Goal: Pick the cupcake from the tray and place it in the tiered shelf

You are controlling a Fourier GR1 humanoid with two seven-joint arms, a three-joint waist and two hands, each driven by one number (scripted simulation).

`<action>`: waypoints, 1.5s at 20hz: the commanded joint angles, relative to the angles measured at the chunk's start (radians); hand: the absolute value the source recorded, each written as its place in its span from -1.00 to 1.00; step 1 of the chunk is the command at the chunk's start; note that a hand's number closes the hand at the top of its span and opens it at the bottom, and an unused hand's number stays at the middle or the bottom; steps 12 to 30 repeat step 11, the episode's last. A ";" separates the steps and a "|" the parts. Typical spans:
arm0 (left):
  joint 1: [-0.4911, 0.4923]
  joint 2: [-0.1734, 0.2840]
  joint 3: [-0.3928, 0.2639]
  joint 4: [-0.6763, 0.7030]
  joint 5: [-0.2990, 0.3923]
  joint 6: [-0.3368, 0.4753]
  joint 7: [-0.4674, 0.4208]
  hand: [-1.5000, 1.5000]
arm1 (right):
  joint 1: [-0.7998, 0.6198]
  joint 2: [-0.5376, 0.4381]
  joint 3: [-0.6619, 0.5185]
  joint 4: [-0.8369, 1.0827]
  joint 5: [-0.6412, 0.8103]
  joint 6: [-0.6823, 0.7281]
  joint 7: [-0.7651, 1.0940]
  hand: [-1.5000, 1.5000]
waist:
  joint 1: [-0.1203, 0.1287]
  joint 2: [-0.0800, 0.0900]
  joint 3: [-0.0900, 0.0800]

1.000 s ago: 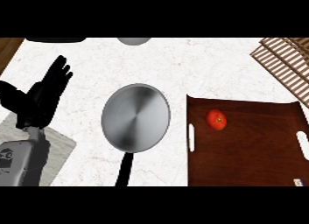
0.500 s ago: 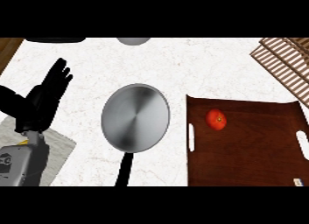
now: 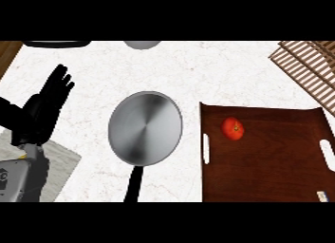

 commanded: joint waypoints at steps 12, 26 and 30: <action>-0.004 -0.020 0.001 0.012 -0.017 0.033 -0.009 0.00 | 0.191 -0.046 -0.009 -0.072 -0.025 0.199 -0.267 -1.00 | -0.032 -0.006 0.003; -0.004 -0.020 0.001 0.012 -0.017 0.033 -0.009 0.00 | 0.191 -0.046 -0.009 -0.072 -0.025 0.199 -0.267 -1.00 | -0.032 -0.006 0.003; -0.004 -0.020 0.001 0.012 -0.017 0.033 -0.009 0.00 | 0.191 -0.046 -0.009 -0.072 -0.025 0.199 -0.267 -1.00 | -0.032 -0.006 0.003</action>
